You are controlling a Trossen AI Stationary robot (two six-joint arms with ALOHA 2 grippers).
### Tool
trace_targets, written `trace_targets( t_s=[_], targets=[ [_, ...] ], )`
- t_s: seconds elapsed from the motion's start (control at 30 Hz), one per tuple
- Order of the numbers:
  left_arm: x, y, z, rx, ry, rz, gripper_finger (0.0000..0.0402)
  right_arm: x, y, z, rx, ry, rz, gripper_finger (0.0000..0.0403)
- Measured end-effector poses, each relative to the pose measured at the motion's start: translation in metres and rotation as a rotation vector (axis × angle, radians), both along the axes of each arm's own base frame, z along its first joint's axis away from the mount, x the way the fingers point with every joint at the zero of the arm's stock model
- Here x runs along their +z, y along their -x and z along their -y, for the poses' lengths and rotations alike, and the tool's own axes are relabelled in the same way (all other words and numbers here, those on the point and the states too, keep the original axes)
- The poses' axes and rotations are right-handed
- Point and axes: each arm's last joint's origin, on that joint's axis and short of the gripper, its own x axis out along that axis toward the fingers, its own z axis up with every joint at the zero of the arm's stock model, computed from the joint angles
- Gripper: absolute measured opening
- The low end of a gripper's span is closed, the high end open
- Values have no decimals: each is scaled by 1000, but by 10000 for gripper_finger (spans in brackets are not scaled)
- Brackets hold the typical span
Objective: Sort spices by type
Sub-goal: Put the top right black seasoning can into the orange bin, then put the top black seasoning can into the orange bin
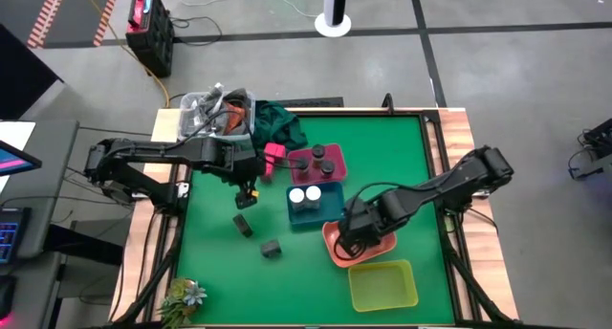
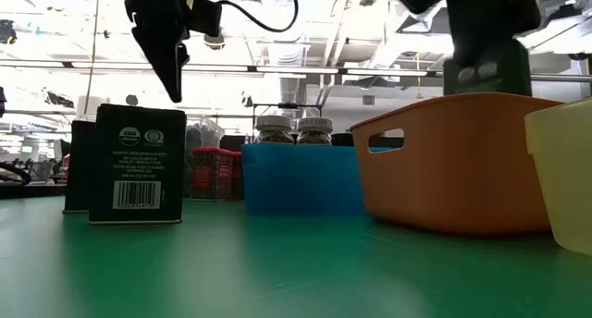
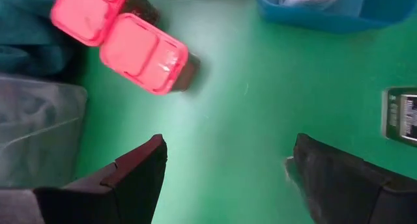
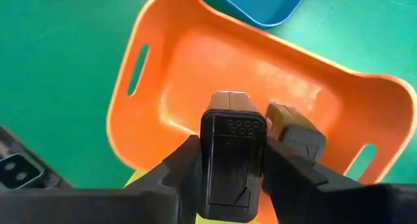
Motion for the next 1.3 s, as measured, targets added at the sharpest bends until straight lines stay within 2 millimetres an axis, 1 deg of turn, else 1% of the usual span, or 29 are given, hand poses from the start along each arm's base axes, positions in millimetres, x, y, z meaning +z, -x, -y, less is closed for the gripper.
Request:
trace_targets(
  t_s=[0.07,0.2,0.33,0.47,0.53,0.67,0.73,0.87,0.97,1.1,1.17,1.3],
  targets=[
    [0,0,1,-6,14,0,318,-5,-3,-1,-6,4,-16,181],
    [2,0,5,-40,80,23,318,-8,-5,-2,-7,1,-21,210],
    [5,0,14,-133,105,53,318,-8,-6,1,8,6,-23,233],
    [6,1,22,-254,121,44,318,-7,-7,6,11,9,-21,242],
    [5,2,24,-298,151,31,318,-4,-6,10,10,7,-12,243],
    [5,4,26,-376,212,25,318,9,-1,18,7,-4,28,244],
    [5,4,30,-454,218,26,318,17,2,23,11,-6,52,244],
    [4,4,41,-677,168,14,318,32,11,32,4,22,114,244],
    [-6,3,48,-775,161,-19,318,39,17,36,-4,49,140,244],
    [-28,6,58,-834,187,-96,318,45,28,40,-12,83,117,244],
    [-39,10,63,-866,147,-153,318,46,31,41,-23,99,105,244],
    [-55,11,72,-948,76,-197,318,47,34,43,-27,122,97,244]
  ],
)
